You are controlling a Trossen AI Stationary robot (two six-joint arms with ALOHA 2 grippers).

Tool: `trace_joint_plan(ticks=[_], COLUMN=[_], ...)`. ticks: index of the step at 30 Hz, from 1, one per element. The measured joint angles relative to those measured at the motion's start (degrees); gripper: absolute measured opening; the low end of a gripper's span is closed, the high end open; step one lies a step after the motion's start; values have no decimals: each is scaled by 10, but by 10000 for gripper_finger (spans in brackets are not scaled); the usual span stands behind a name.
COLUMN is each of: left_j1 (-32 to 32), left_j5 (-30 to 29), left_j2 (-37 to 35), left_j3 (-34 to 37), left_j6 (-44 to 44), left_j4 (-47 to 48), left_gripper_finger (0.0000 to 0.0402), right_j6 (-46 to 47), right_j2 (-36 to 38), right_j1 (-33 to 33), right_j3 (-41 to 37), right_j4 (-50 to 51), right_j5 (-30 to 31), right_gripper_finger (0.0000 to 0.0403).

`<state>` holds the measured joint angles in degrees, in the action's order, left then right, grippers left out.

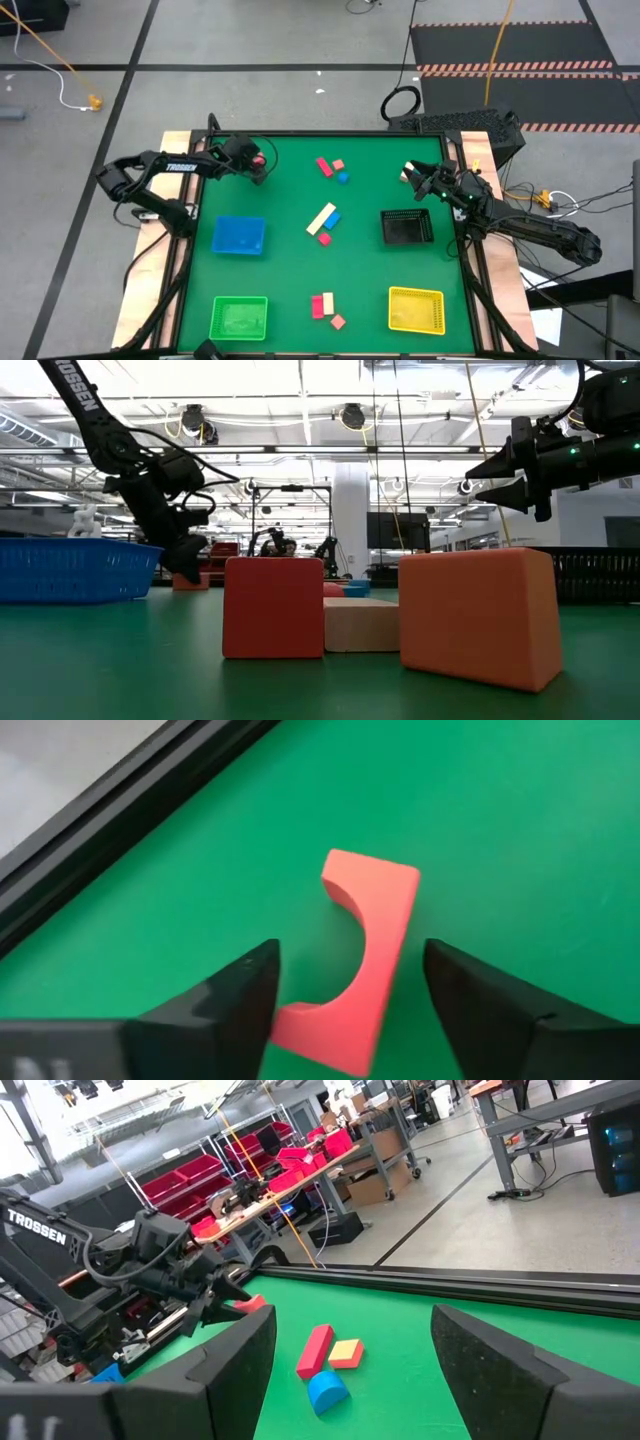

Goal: Sort & place blocks by color
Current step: Put the top left orange block into the blue bin

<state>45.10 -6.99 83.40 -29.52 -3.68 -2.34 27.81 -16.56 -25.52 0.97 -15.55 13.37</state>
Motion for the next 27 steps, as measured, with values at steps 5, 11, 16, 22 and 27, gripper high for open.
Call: trace_joint_plan(ticks=[5,11,16,22,27], left_j1=[0,-2,-10,-28,-52], left_j5=[1,40,43,46,46], left_j2=[0,-1,-1,-5,-32], left_j3=[0,-2,-2,0,0], left_j6=[-1,11,60,88,98], left_j4=[9,24,21,2,-3], left_gripper_finger=[162,125,129,124,124], right_j6=[0,0,0,0,0], right_j2=[0,0,0,0,0], right_j1=[0,0,0,0,0], right_j3=[0,0,0,0,0], right_j4=[0,0,0,0,0], right_j5=[0,0,0,0,0], right_gripper_finger=[258,258,258,258,258])
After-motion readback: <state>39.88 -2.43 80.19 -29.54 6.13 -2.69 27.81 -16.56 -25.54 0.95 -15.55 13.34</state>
